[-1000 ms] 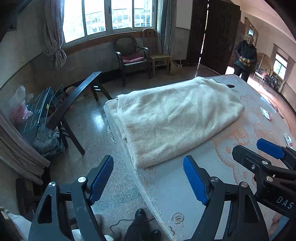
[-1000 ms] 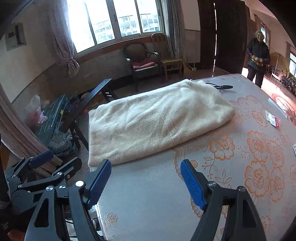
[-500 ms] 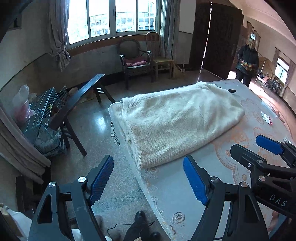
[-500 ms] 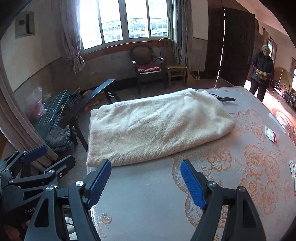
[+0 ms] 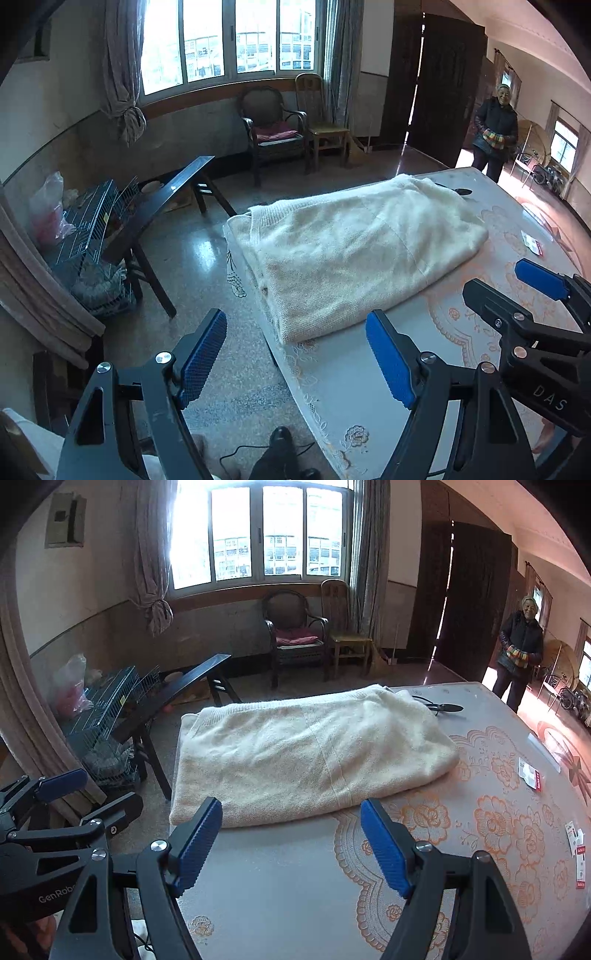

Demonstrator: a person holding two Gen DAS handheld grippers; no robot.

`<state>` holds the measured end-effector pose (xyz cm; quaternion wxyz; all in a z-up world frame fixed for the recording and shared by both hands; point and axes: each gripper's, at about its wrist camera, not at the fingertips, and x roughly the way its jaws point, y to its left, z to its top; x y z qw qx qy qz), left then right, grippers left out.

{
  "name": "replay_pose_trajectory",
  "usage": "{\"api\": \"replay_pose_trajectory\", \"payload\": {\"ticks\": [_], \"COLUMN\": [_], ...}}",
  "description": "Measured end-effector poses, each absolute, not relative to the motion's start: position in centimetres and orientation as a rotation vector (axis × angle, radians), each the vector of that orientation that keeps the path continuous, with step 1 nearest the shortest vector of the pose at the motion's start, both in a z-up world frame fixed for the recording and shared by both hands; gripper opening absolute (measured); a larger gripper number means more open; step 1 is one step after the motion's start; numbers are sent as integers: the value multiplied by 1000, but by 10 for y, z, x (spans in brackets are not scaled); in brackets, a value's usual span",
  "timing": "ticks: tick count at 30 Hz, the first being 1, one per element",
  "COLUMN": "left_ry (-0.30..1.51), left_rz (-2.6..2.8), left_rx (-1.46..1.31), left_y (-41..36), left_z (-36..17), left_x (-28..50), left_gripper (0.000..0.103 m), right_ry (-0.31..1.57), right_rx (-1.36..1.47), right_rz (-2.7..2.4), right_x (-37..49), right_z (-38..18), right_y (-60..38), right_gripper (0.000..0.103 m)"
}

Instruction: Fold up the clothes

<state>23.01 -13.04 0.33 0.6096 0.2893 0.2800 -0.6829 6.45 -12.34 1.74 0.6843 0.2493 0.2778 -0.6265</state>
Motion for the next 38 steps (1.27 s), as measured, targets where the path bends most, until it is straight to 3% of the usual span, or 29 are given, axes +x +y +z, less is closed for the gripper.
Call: {"api": "replay_pose_trajectory", "payload": {"ticks": [29, 38], "left_ry": [701, 618], "left_rz": [-1568, -1540], "left_rx": [607, 619], "left_y": [-131, -127], "left_z": [5, 4], "left_x": [236, 232], "left_gripper": [79, 79], "right_ry": [625, 626], "right_rx": [535, 533], "right_rz": [-1383, -1386], "right_x": [68, 68], "right_z": [20, 20], "right_y": [-122, -121], "right_gripper": [78, 78]}}
